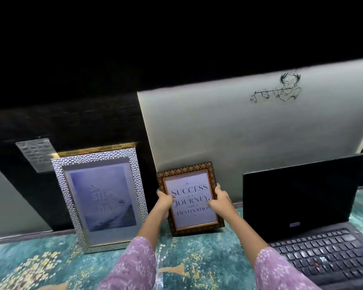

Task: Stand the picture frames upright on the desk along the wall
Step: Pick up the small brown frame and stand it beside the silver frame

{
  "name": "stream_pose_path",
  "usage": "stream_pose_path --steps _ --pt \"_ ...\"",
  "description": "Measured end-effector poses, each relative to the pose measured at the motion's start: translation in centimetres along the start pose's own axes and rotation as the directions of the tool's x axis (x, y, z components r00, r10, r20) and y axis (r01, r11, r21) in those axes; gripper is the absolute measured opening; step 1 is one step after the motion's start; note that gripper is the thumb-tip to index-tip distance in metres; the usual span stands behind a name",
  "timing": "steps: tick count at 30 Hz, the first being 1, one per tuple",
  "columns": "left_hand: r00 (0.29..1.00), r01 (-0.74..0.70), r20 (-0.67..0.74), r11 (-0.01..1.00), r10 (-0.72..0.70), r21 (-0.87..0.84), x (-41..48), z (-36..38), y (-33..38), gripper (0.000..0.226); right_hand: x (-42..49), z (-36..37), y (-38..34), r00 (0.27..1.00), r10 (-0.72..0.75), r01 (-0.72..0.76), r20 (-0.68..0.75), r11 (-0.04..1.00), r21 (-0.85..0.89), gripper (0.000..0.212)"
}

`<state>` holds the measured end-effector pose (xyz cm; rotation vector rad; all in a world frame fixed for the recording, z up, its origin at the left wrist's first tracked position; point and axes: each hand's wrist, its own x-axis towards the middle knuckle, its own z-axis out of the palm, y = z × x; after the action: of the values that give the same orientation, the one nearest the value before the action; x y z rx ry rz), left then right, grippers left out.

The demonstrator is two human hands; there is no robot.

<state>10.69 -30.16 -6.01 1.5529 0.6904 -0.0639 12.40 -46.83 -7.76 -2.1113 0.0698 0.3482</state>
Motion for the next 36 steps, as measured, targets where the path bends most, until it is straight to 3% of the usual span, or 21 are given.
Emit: stream_pose_path --steps 3,6,10,14,26,32,36 --pt "0.990 0.040 0.134 0.998 -0.046 0.053 0.6 -0.1 0.0 0.077 0.5 -0.4 -0.1 1.000 0.019 -0.019 0.004 1.000 0.010 0.081" --pt "0.983 0.027 0.178 0.997 -0.041 0.079 0.4 0.0 0.6 0.083 0.3 -0.5 0.0 0.996 0.029 -0.030 0.084 1.000 0.003 0.094" --pt "0.991 -0.003 0.131 0.985 -0.020 0.171 -0.6 0.4 0.7 0.089 0.0 -0.6 0.6 0.961 0.014 -0.031 0.277 0.998 0.057 0.102" --pt "0.997 -0.016 0.071 0.971 -0.001 0.239 -1.4 0.7 -0.9 0.095 0.0 -0.8 1.2 0.963 0.006 -0.058 0.268 0.981 0.186 0.104" --pt "0.996 -0.056 0.068 0.997 0.059 -0.055 -1.2 -0.8 -3.0 0.091 -0.1 -0.5 1.4 0.953 -0.021 -0.026 0.304 0.988 0.150 0.099" --pt "0.994 -0.042 0.101 0.995 0.051 -0.091 -1.1 -0.7 -2.7 0.090 0.0 -0.9 1.0 0.951 -0.028 -0.026 0.307 0.985 0.172 0.100" --pt "0.991 -0.052 0.124 0.999 0.051 0.004 -0.7 -1.0 -2.8 0.093 0.1 -1.0 0.8 0.938 -0.033 -0.023 0.345 0.988 0.156 0.097"
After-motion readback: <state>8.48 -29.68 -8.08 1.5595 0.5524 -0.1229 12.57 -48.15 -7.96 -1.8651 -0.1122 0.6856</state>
